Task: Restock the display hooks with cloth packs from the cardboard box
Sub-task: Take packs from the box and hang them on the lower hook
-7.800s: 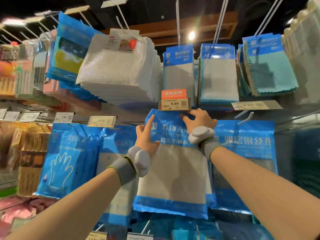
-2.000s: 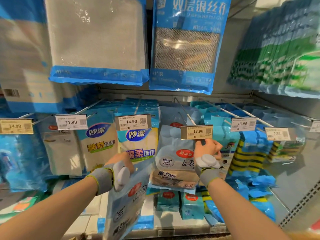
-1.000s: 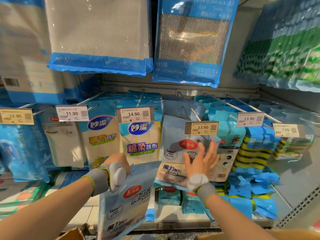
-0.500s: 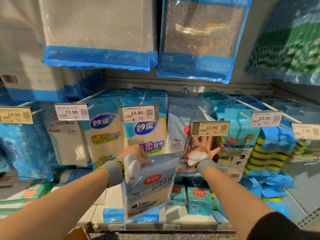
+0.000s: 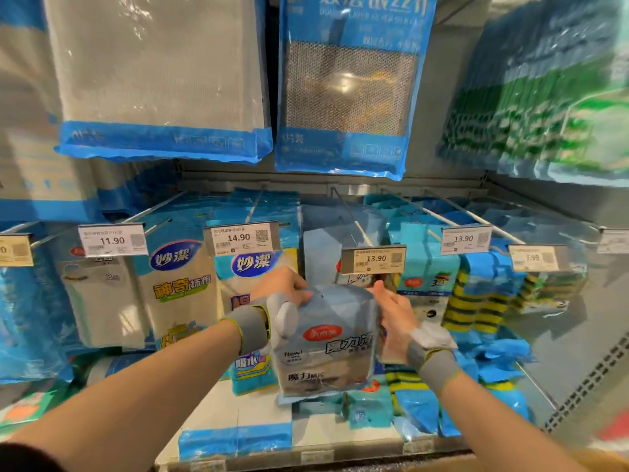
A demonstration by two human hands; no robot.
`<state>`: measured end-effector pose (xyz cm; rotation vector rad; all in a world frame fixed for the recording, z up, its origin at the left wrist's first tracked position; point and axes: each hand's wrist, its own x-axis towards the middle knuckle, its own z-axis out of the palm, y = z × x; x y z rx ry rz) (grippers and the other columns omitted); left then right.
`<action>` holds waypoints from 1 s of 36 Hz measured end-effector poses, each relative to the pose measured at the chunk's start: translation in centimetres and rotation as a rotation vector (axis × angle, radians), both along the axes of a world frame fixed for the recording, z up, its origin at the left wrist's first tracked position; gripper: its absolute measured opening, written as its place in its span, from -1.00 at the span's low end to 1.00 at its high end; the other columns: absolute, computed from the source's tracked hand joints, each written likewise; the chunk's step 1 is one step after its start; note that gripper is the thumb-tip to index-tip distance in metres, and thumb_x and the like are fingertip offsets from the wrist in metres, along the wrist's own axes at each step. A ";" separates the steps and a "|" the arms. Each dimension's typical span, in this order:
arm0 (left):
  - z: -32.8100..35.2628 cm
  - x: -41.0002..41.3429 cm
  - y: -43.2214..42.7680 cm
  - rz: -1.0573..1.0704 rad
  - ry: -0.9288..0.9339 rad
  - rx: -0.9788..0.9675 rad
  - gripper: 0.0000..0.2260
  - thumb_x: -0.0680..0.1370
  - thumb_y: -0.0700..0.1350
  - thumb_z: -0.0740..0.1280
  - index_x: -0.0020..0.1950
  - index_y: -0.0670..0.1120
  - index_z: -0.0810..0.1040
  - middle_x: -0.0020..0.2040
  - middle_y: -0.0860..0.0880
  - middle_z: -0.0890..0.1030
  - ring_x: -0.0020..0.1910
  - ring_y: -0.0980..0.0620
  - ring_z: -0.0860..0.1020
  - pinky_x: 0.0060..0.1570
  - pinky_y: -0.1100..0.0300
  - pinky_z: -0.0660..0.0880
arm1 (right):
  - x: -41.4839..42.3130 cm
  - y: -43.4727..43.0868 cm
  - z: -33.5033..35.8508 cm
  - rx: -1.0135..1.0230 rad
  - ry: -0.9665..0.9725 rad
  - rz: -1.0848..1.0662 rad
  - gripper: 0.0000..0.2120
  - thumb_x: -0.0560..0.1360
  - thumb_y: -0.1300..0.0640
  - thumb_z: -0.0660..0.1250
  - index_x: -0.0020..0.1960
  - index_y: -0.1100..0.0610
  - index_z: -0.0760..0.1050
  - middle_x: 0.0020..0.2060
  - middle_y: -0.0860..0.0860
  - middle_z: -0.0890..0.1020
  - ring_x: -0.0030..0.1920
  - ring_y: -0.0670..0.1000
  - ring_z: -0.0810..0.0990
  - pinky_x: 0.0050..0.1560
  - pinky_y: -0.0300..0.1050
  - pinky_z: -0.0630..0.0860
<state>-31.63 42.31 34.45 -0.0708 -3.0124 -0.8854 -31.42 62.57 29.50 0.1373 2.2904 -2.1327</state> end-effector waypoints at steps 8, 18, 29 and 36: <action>0.4 -0.3 2.7 -0.022 -0.040 0.204 -0.79 0.46 -0.06 0.43 0.05 -0.09 0.67 -0.11 0.02 0.61 -0.13 0.14 0.49 -0.28 0.41 0.41 | 0.6 1.0 2.5 0.213 0.143 -0.011 -0.52 0.30 0.28 0.54 0.17 0.15 0.50 0.04 0.00 0.60 0.04 -0.01 0.58 -0.05 -0.31 0.49; 1.4 -1.3 1.9 -0.003 -0.018 0.482 -0.80 0.44 -0.11 0.45 0.03 -0.15 0.66 -0.21 0.06 0.59 -0.41 0.35 0.55 -0.41 0.60 0.41 | -0.9 2.1 3.9 0.066 0.182 -0.366 -0.80 0.38 0.45 0.35 0.01 0.41 0.54 -0.10 0.28 0.64 -0.16 0.02 0.49 -0.31 -0.31 0.46; 1.0 -1.4 3.3 0.039 0.085 0.673 -0.82 0.43 -0.22 0.44 0.03 -0.18 0.65 -0.23 0.03 0.58 -0.28 0.18 0.50 -0.42 0.61 0.39 | -0.4 1.7 2.9 -0.133 0.193 -0.548 -0.93 0.42 0.29 0.43 -0.16 0.20 0.55 -0.21 0.18 0.62 -0.16 0.14 0.59 -0.15 -0.11 0.48; 1.7 -2.5 3.4 0.122 0.051 0.771 -0.74 0.46 -0.11 0.43 0.12 -0.14 0.62 0.08 -0.13 0.62 0.04 -0.05 0.56 0.01 0.21 0.44 | -2.1 1.1 5.0 -0.072 0.182 -0.526 -0.82 0.50 0.31 0.32 0.09 0.32 0.53 -0.06 0.10 0.58 -0.08 0.00 0.48 -0.07 -0.16 0.42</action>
